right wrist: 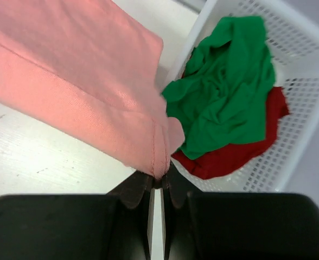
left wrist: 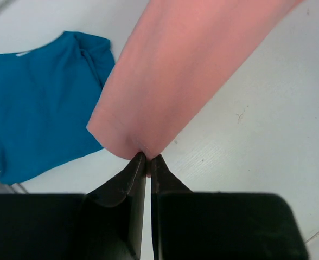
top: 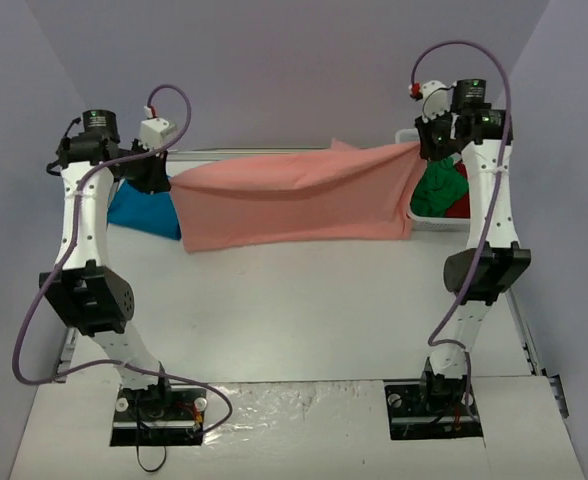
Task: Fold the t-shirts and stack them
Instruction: Fold the flattened tshirt in 1/3 of the way, then grap the side of the flattened tshirt furthest away from the robot with both arms
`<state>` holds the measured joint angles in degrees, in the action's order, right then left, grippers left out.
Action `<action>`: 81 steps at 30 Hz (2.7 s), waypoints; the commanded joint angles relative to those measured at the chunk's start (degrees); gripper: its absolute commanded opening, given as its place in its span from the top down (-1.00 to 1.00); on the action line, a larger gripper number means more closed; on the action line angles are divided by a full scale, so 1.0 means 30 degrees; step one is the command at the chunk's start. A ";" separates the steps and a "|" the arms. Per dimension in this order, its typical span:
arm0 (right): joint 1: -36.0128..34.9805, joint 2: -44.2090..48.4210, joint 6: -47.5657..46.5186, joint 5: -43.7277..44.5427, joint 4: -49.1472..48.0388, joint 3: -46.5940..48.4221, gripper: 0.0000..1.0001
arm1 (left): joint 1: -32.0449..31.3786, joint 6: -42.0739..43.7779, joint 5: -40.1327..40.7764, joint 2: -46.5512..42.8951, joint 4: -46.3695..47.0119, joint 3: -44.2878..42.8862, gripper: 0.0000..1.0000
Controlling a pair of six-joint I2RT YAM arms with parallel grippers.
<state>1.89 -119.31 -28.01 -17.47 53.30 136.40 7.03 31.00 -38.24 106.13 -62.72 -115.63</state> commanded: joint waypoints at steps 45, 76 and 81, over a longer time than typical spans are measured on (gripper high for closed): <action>0.0133 1.0277 -0.2355 -0.0210 -0.2675 -2.2646 -0.07 | 0.0792 0.9150 -0.1810 -0.5934 -0.0336 1.6750 0.58; -0.2856 -0.4995 0.2188 0.3157 -0.4465 -0.5301 -0.10 | -0.1141 -0.3859 0.1467 0.2327 1.1327 0.9748 0.80; -0.2827 -0.5583 0.1984 0.3072 -0.4348 -0.4773 -0.10 | -0.1141 -0.3802 0.1934 0.3794 1.0769 0.8428 0.79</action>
<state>-6.79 -135.68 -22.24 -9.34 37.93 119.81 3.70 20.78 -34.13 117.58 -29.61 -87.22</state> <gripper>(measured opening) 0.548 0.105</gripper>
